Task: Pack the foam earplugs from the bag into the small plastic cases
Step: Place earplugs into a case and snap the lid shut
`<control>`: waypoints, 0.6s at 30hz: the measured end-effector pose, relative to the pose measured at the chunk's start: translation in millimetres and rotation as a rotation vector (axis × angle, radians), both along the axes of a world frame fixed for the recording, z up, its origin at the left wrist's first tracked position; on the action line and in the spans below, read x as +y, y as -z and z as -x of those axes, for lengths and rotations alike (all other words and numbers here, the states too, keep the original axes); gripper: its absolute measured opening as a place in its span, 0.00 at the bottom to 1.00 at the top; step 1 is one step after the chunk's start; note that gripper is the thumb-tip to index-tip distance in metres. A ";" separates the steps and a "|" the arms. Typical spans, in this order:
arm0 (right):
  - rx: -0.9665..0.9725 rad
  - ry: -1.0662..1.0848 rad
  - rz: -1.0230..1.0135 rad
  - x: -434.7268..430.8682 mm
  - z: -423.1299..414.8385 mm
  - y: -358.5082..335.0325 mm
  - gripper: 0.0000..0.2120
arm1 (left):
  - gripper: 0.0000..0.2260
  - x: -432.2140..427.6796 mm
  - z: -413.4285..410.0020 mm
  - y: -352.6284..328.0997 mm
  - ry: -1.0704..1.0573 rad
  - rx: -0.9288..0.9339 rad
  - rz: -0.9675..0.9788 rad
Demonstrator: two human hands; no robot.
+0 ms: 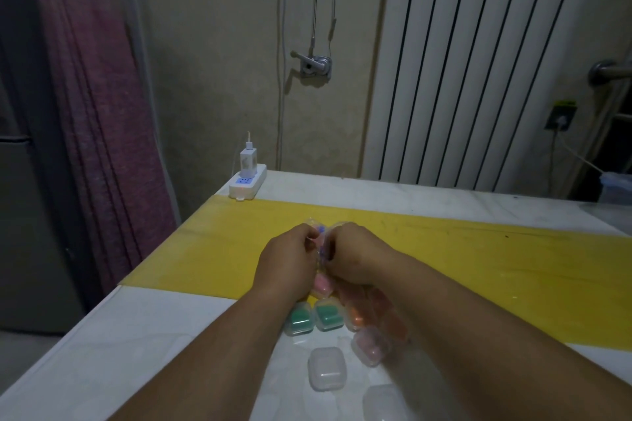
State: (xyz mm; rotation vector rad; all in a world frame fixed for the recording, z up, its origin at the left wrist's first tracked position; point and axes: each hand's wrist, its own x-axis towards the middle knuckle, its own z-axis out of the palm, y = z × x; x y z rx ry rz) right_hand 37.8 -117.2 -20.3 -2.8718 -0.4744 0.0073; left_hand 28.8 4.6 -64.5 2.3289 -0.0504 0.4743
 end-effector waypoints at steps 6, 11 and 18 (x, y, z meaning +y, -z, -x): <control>-0.076 0.011 -0.258 -11.3 4.9 4.1 0.11 | 0.14 0.8 0.1 0.9 0.012 0.012 -0.008; -0.102 0.136 -0.259 -17.8 4.5 2.2 0.02 | 0.13 -0.1 -1.3 2.3 -0.004 -0.010 -0.046; -0.020 0.082 -0.047 -20.0 3.5 5.8 0.09 | 0.13 -0.4 0.6 1.0 -0.015 -0.018 -0.061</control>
